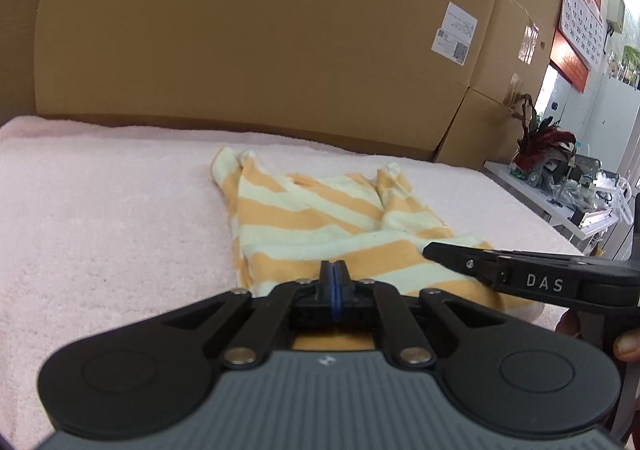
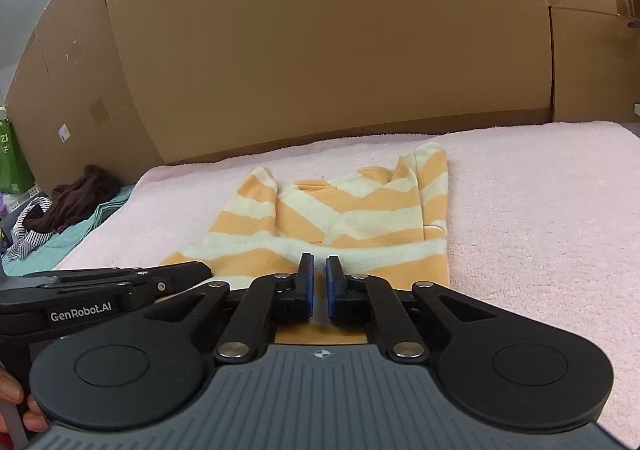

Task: Fold clothes
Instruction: 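Open both grippers and pull them back from the folded shirt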

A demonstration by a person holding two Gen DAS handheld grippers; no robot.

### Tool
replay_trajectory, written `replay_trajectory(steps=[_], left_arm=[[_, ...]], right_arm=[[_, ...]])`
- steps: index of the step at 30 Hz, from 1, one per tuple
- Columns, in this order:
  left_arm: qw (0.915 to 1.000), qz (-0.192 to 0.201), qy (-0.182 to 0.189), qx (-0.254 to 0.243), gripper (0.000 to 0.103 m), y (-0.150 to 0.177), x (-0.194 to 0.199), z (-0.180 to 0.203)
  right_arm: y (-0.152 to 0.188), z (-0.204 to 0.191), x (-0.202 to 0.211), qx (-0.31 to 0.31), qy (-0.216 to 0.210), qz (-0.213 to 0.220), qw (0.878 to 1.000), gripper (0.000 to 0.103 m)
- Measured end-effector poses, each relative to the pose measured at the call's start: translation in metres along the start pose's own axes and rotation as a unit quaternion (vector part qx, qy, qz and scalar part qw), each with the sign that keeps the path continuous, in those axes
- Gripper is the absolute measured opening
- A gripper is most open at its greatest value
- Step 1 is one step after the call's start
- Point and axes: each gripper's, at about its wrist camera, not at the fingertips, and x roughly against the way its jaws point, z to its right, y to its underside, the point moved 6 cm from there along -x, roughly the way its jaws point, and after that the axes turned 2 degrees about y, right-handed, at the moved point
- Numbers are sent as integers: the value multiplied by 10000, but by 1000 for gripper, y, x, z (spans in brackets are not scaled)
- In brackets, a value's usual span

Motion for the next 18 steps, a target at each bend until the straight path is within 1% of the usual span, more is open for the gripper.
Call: replay_trajectory(steps=[3, 4, 6, 7, 8, 9, 10, 12, 14, 16, 17, 18], left_arm=[[9999, -20, -64, -117, 6, 1, 0, 1], [9999, -15, -57, -109, 6, 2, 0, 1], [10000, -43, 5, 5, 6, 1, 0, -2], [10000, -56, 31, 55, 6, 1, -1, -3], [9999, -70, 55, 102, 6, 1, -2, -5], [9999, -72, 48, 100, 6, 1, -3, -4], [9999, -71, 35, 86, 6, 1, -3, -3], [10000, -70, 15, 67, 6, 1, -3, -2], [9999, -48, 38, 96, 7, 1, -2, -3], [9998, 91, 57, 182, 7, 2, 5, -6], [9996, 203, 41, 199, 6, 1, 11, -6], [9993, 324, 19, 210, 6, 1, 17, -6]], right_arm=[[0, 5, 5, -189, 43, 8, 9998, 3], [-1, 8, 10, -271, 74, 78, 9996, 2], [-5, 15, 21, -477, 90, 308, 9983, 4], [-5, 21, 22, -549, 137, 306, 9979, 4], [-2, 27, 18, -598, 213, 215, 9978, 4], [0, 34, 15, -647, 289, 124, 9974, 0], [1, 41, 13, -800, 252, 74, 9965, 0], [-1, 52, 9, -1201, 41, 36, 9928, 0], [-2, 56, 9, -1388, 2, 61, 9903, 0], [-1, 58, 17, -1529, 100, 194, 9880, 0], [-1, 57, 23, -1515, 158, 278, 9879, 0], [-1, 53, 30, -1355, 175, 367, 9899, 3]])
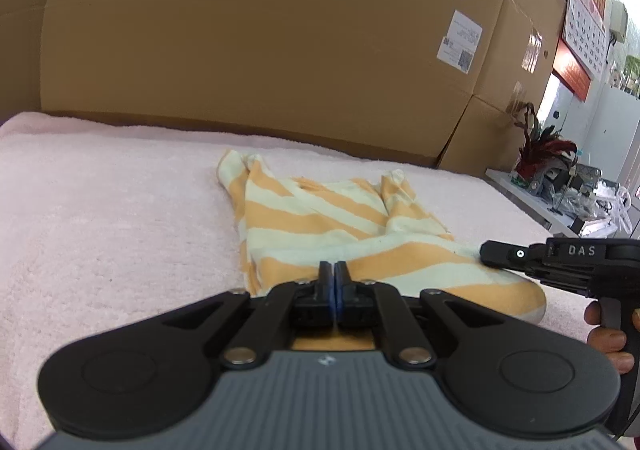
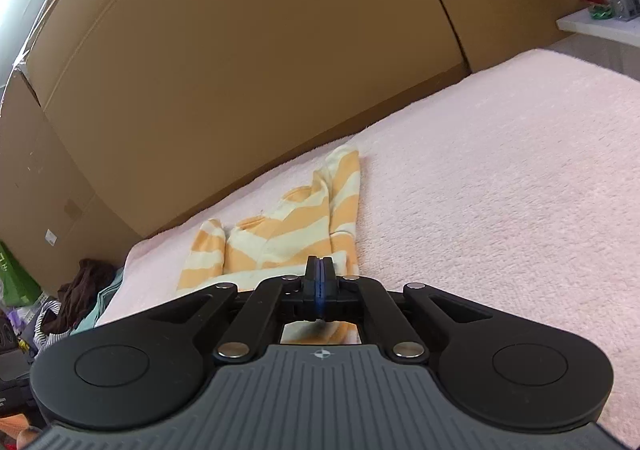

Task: Fold clothes
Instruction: 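Open both grippers and pull them back from the folded shirt, then close both grippers on the striped shirt edge side by side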

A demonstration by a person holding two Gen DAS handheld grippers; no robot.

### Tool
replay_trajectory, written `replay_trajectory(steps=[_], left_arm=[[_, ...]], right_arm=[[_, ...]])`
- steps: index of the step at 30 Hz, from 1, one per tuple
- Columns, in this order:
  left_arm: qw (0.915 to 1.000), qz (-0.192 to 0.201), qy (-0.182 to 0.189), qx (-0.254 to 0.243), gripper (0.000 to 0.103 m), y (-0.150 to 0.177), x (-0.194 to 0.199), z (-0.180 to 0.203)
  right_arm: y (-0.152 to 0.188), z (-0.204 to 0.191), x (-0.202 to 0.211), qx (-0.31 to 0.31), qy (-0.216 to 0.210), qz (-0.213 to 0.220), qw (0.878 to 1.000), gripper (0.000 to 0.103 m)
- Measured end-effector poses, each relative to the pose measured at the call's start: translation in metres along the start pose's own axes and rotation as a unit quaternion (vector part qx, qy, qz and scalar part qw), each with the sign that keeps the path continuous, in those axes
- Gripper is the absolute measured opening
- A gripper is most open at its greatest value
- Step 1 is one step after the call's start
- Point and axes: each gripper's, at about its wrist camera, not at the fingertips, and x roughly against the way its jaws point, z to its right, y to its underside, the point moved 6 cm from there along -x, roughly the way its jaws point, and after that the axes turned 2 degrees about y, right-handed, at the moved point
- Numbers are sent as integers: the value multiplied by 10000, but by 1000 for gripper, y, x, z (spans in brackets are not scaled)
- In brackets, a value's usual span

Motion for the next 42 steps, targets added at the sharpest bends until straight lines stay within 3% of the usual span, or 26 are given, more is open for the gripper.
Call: replay_trajectory(steps=[5, 7, 11, 15, 17, 22, 23, 25, 32, 42], left_arm=[[9996, 12, 19, -288, 7, -6, 7, 20], [9992, -135, -117, -344, 10, -2, -2, 21], [9985, -272, -268, -392, 17, 4, -13, 13], [9964, -325, -516, -583, 18, 1, -14, 13], [9974, -179, -436, -537, 9, -1, -7, 19], [9967, -125, -151, -790, 10, 1, 2, 43], [9960, -211, -154, -856, 16, 4, -1, 44], [9961, -239, -173, -832, 25, 6, -5, 40], [9972, -381, -44, -636, 38, 0, -16, 25], [9988, -330, 214, -293, 38, -9, -16, 9]], right_arm=[[4, -37, 25, 965, -400, 204, 9943, 3], [10, -47, 20, 1122, -563, 34, 9921, 3], [24, -39, 4, 1422, -343, -181, 9891, 0], [21, -33, 7, 1421, -142, -114, 9897, 0], [21, -41, 17, 1498, -307, 27, 9882, 3], [35, -67, 24, 1817, -859, -48, 9796, 4], [36, -66, 23, 1846, -849, -61, 9791, 3], [35, -57, 16, 1845, -637, -72, 9807, 2], [31, -42, 5, 1750, -394, -174, 9836, 0], [22, -33, 2, 1164, -629, -446, 9902, 0]])
